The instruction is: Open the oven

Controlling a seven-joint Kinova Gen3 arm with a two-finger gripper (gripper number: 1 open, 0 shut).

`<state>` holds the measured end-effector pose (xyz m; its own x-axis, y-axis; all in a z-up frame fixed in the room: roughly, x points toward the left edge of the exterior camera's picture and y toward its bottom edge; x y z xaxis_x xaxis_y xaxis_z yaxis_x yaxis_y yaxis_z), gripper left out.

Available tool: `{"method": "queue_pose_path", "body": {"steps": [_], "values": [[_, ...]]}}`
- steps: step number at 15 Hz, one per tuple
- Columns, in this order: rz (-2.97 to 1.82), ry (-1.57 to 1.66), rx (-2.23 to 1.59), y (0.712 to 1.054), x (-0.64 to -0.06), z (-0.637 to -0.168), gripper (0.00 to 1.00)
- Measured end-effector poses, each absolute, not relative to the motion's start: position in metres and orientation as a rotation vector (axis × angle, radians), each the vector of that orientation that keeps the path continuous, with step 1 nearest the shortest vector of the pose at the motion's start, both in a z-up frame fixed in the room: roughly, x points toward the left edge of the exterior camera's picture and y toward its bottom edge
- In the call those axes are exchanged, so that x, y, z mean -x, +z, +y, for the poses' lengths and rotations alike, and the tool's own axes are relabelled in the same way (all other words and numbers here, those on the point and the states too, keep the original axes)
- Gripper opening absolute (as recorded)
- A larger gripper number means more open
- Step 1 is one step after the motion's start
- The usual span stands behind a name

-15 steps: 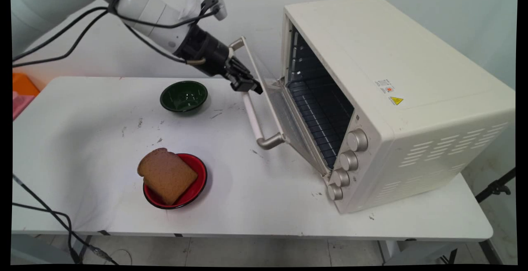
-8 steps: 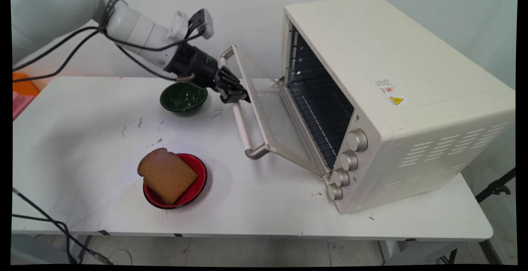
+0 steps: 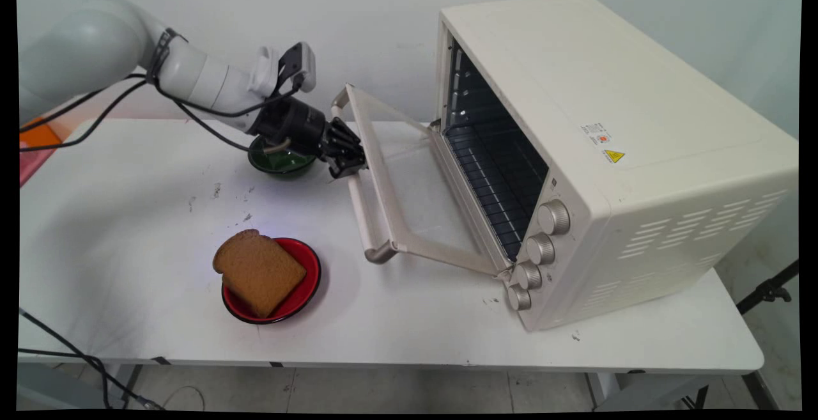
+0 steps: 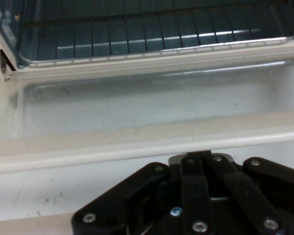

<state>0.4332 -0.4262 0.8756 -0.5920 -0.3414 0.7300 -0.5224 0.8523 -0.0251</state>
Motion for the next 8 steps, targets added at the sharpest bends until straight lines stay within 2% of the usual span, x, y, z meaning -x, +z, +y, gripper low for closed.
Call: {"method": "queue_pose_path", "body": {"steps": [8], "values": [[-2.265,0.331,-0.597,0.846,-0.446,-0.420,0.00]]}}
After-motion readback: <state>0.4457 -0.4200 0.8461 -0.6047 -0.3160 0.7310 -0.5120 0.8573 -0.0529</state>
